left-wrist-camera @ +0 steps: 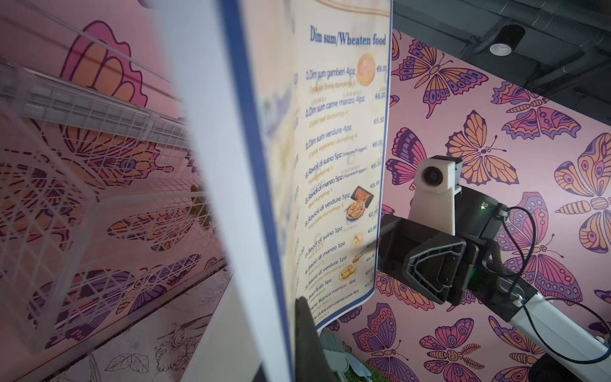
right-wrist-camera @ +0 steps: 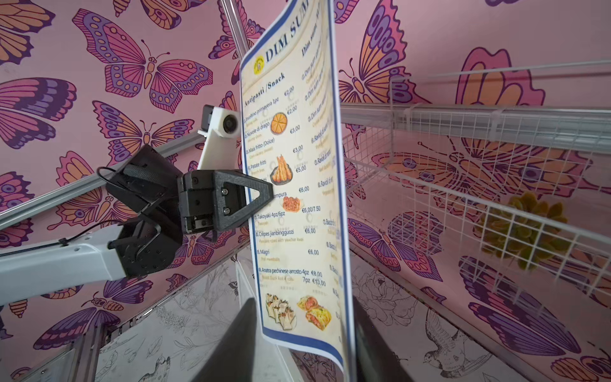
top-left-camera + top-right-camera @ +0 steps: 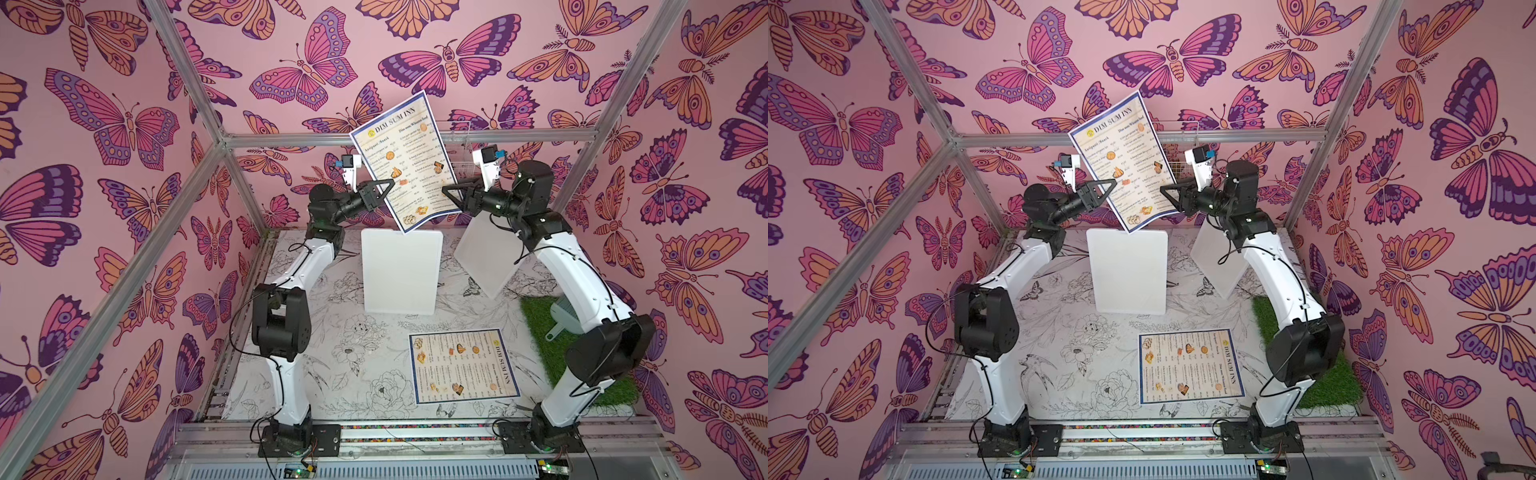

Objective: Insert the menus into the narrow rack
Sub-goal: Insert the menu into the narrow rack.

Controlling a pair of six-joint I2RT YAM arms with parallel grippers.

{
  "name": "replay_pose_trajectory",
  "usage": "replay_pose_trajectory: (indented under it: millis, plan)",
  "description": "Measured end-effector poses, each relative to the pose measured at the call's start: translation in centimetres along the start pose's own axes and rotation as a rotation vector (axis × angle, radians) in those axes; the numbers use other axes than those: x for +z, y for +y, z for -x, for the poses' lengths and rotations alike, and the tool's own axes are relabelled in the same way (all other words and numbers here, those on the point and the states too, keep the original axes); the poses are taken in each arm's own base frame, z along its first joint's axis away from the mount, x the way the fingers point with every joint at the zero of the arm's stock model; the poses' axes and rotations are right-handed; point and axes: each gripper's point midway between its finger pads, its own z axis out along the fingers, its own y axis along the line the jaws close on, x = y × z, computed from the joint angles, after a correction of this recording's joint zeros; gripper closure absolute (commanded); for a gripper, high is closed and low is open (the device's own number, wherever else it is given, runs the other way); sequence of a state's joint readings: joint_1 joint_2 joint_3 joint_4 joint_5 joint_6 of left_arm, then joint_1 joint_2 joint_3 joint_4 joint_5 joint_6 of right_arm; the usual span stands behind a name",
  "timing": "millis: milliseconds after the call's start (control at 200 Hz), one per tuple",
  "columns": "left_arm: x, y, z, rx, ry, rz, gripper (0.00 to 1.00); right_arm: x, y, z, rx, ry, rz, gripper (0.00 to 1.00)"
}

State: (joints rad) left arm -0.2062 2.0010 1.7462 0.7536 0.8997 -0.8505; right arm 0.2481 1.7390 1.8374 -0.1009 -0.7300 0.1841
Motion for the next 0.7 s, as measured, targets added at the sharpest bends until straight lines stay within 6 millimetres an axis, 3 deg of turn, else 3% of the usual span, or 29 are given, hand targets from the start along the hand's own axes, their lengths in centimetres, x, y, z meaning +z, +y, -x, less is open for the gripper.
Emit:
replay_pose_trajectory:
  millis: [300,701]
  plan:
    - [0.5,-1.5,1.2,0.032,0.005,-0.034,0.99,0.2,-0.5,-1.9,0.027,0.03,-0.006,0.54]
    - [0.6,-1.6,1.5,0.045,0.003,-0.04,0.99,-0.1,-0.2,-1.4,0.019,0.018,-0.003,0.54]
